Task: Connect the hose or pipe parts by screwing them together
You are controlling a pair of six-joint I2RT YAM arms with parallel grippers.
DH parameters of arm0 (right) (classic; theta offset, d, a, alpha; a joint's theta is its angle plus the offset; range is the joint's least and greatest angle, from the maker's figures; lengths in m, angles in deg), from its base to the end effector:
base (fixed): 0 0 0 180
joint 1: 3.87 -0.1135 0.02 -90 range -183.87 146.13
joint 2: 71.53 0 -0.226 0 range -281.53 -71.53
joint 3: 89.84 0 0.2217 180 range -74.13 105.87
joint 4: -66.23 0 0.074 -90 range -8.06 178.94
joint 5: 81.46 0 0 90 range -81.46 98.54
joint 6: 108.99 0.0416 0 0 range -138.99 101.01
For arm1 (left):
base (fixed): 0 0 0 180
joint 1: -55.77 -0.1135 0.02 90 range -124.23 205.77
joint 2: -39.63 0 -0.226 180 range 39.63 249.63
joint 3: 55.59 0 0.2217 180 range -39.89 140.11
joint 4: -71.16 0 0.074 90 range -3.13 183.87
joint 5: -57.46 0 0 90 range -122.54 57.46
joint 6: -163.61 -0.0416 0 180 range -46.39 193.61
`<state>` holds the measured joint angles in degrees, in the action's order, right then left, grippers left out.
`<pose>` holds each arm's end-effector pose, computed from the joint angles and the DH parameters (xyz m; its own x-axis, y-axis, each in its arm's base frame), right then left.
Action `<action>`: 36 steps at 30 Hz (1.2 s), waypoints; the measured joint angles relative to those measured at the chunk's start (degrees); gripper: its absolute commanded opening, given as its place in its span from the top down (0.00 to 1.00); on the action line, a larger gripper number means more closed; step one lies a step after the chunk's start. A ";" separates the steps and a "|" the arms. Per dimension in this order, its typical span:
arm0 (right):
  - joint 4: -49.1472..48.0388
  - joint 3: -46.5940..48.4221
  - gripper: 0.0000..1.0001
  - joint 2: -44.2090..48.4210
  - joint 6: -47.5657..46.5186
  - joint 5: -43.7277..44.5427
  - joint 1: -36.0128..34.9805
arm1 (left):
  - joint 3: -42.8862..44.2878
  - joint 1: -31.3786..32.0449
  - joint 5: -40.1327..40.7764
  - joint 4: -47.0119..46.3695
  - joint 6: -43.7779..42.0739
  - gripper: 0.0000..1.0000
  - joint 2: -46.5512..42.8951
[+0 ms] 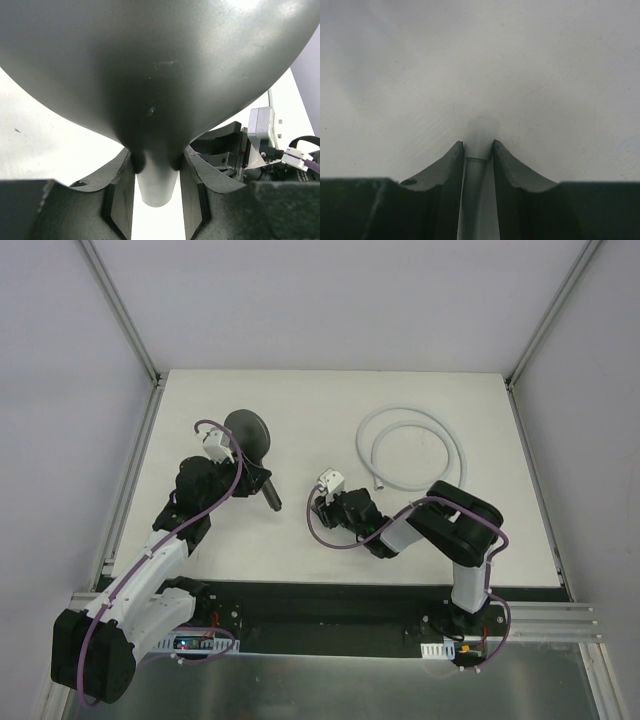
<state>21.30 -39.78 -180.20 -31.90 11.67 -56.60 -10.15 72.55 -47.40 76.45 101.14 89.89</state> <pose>0.1956 0.2533 0.1110 0.0308 -0.3280 -0.9442 -0.7752 0.5885 -0.2297 0.1969 -0.0705 0.2486 -0.3897 -0.3491 -0.8522 0.3841 0.7794 -0.4950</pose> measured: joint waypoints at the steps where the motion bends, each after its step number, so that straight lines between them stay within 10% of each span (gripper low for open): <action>1: 0.00 0.37 0.84 -0.33 0.00 0.13 0.04 | 0.00 0.00 -0.07 0.00 0.00 1.00 0.00; 5: -0.28 1.68 0.99 -1.53 0.28 0.15 0.04 | 0.00 0.00 -0.11 -0.02 0.02 1.00 -0.02; 19: 0.15 -5.31 0.99 8.92 -1.27 -4.37 -0.31 | 1.20 -0.02 -1.79 -0.35 3.54 1.00 -3.41; 36: -0.26 -8.28 0.99 28.74 -10.08 -3.56 -8.66 | -3.76 -0.02 -7.54 -26.84 15.45 1.00 -5.86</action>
<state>21.03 -48.07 -151.45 -41.97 8.11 -65.25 -13.91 72.53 -54.94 49.61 116.59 84.03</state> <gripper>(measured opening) 0.159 0.322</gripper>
